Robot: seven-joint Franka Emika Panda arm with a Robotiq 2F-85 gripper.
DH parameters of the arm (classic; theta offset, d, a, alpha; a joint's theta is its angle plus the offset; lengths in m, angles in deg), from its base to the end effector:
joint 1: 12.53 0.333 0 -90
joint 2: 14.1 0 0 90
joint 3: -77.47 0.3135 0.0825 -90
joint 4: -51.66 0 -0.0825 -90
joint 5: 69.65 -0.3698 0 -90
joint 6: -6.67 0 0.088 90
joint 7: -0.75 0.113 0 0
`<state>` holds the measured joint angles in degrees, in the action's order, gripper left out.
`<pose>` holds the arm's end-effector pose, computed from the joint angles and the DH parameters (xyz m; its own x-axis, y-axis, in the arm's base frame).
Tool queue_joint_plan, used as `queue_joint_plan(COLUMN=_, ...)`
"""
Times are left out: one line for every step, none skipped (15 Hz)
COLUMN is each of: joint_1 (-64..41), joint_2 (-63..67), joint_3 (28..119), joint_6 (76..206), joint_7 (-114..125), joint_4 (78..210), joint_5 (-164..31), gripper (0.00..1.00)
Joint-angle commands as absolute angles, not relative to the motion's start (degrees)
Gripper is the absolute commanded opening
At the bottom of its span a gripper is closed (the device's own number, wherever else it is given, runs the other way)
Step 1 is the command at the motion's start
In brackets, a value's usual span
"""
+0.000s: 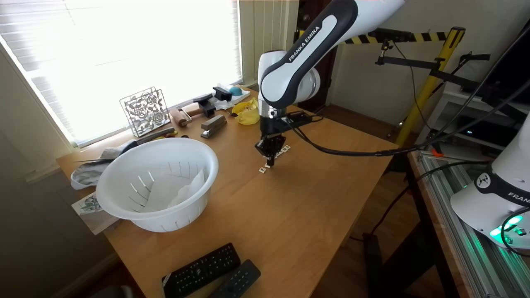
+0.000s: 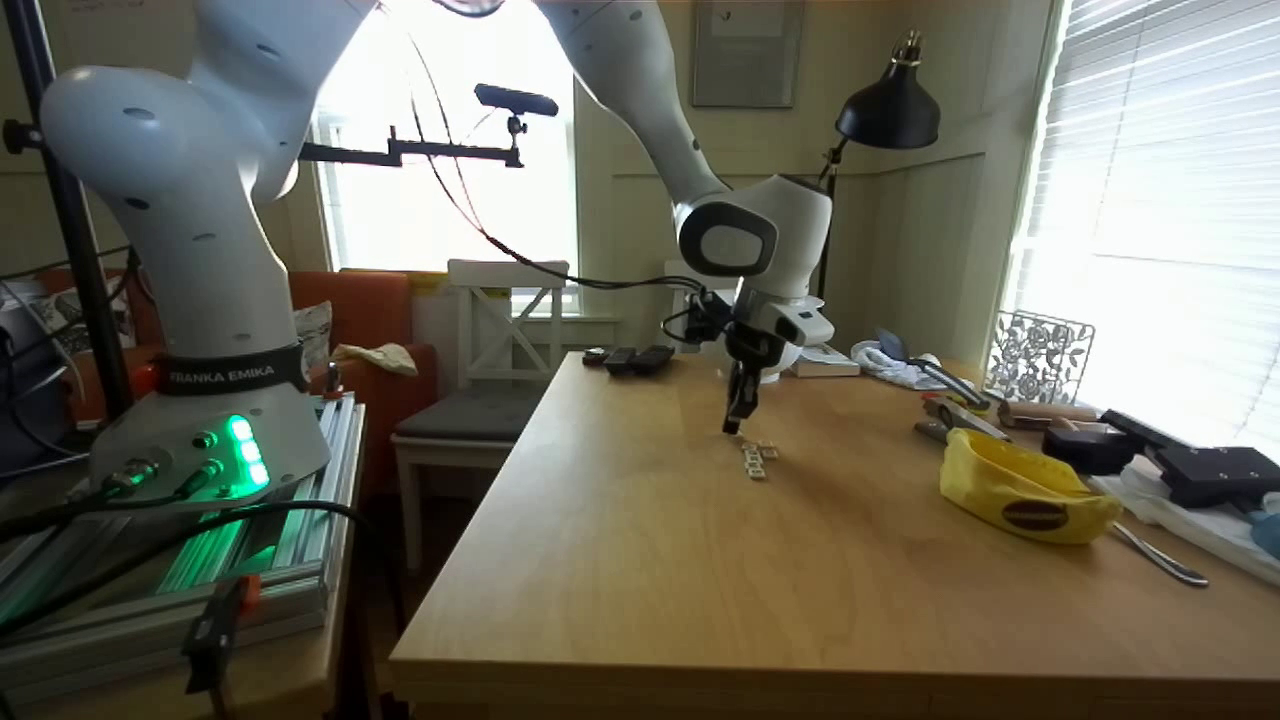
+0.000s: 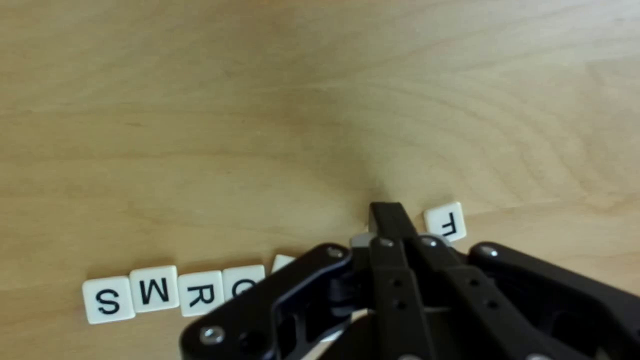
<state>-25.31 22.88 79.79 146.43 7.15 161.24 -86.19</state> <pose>0.5917 -0.1080 0.1485 0.8568 -0.4903 -0.1599 -0.5128 -0.8428 -0.1635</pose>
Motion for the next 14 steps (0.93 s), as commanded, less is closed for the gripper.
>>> queue_joint_plan(joint_1=-24.26, joint_2=25.61, joint_3=78.78, joint_6=145.25, joint_7=8.08, joint_4=158.44, joint_5=-88.32, gripper=0.00)
queue_joint_plan(joint_1=-24.30, joint_2=25.72, joint_3=78.84, joint_6=145.22, joint_7=8.10, joint_4=158.29, joint_5=-88.49, gripper=0.00)
queue_joint_plan(joint_1=-24.32, joint_2=25.82, joint_3=78.86, joint_6=145.18, joint_7=8.19, joint_4=158.12, joint_5=-88.59, gripper=0.00)
queue_joint_plan(joint_1=-24.35, joint_2=25.94, joint_3=78.95, joint_6=145.04, joint_7=8.14, joint_4=157.84, joint_5=-88.65, gripper=0.00)
queue_joint_plan(joint_1=-24.34, joint_2=26.04, joint_3=79.01, joint_6=144.93, joint_7=8.11, joint_4=157.67, joint_5=-88.71, gripper=0.00)
queue_joint_plan(joint_1=-24.29, joint_2=26.21, joint_3=79.04, joint_6=144.72, joint_7=8.12, joint_4=157.36, joint_5=-88.73, gripper=0.00)
queue_joint_plan(joint_1=-24.36, joint_2=26.33, joint_3=79.16, joint_6=144.64, joint_7=7.97, joint_4=157.24, joint_5=-88.92, gripper=0.00)
queue_joint_plan(joint_1=-24.36, joint_2=26.46, joint_3=79.18, joint_6=144.39, joint_7=7.95, joint_4=157.00, joint_5=-89.01, gripper=0.00)
queue_joint_plan(joint_1=-24.39, joint_2=26.58, joint_3=79.23, joint_6=144.07, joint_7=7.87, joint_4=156.75, joint_5=-89.13, gripper=0.00)
queue_joint_plan(joint_1=-24.39, joint_2=26.65, joint_3=79.25, joint_6=143.82, joint_7=7.87, joint_4=156.60, joint_5=-89.24, gripper=0.00)
queue_joint_plan(joint_1=-24.43, joint_2=26.68, joint_3=79.27, joint_6=143.54, joint_7=7.84, joint_4=156.49, joint_5=-89.38, gripper=0.00)
queue_joint_plan(joint_1=-24.45, joint_2=26.74, joint_3=79.29, joint_6=143.20, joint_7=7.83, joint_4=156.35, joint_5=-89.50, gripper=0.00)
queue_joint_plan(joint_1=-24.44, joint_2=26.76, joint_3=79.28, joint_6=142.84, joint_7=7.83, joint_4=156.28, joint_5=-89.57, gripper=0.00)
queue_joint_plan(joint_1=-24.43, joint_2=26.81, joint_3=79.26, joint_6=142.40, joint_7=7.82, joint_4=156.17, joint_5=-89.55, gripper=0.00)
